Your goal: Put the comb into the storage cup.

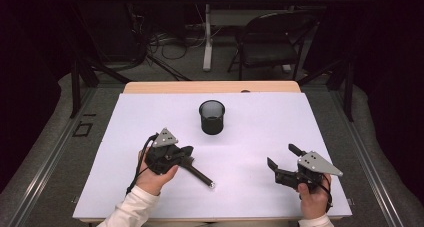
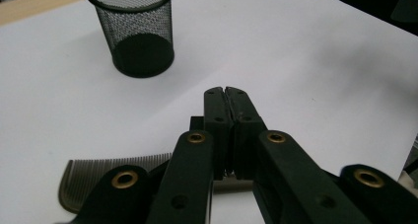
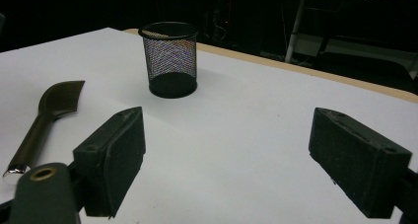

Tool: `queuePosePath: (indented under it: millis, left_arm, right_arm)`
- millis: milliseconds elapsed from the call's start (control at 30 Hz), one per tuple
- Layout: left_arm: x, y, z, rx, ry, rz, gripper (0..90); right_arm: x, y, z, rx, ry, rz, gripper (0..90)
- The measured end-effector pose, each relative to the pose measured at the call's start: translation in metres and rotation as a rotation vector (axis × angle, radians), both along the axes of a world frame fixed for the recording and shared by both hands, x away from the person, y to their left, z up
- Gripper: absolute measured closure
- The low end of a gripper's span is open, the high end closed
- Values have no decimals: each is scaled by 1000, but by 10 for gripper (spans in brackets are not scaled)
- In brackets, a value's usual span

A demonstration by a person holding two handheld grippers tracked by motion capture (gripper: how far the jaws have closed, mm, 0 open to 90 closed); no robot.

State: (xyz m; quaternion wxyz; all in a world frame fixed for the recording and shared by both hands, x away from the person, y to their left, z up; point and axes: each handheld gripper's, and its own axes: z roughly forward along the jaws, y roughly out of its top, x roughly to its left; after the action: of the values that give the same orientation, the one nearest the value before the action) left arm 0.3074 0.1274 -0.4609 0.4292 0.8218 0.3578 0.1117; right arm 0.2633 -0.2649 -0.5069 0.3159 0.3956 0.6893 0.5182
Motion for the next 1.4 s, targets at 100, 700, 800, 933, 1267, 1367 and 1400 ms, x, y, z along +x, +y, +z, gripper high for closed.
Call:
queuePosePath:
  millis: [100, 700, 800, 933, 1267, 1367, 1400]
  left_arm:
    - [1, -4, -4, 4, 21, 2, 900]
    - [6, -29, -36, 33, 106, -35, 900]
    - [8, -33, -42, 36, 121, -37, 900]
    - [9, -38, -49, 45, 137, -42, 900]
    - [8, -49, -62, 70, 172, -62, 900]
    - [8, -53, -66, 82, 176, -71, 900]
    - [8, -54, -67, 87, 179, -73, 900]
  right_arm:
    - [0, 0, 0, 2, -1, 2, 142]
    - [1, 1, -1, -4, 2, 7, 142]
    - [1, 0, -1, -6, 6, 7, 143]
    - [1, 0, -1, -9, 7, 10, 143]
    - [1, 0, -2, -8, 10, 11, 143]
    - [1, 1, -2, -8, 10, 13, 144]
    - [1, 1, -2, -8, 10, 13, 144]
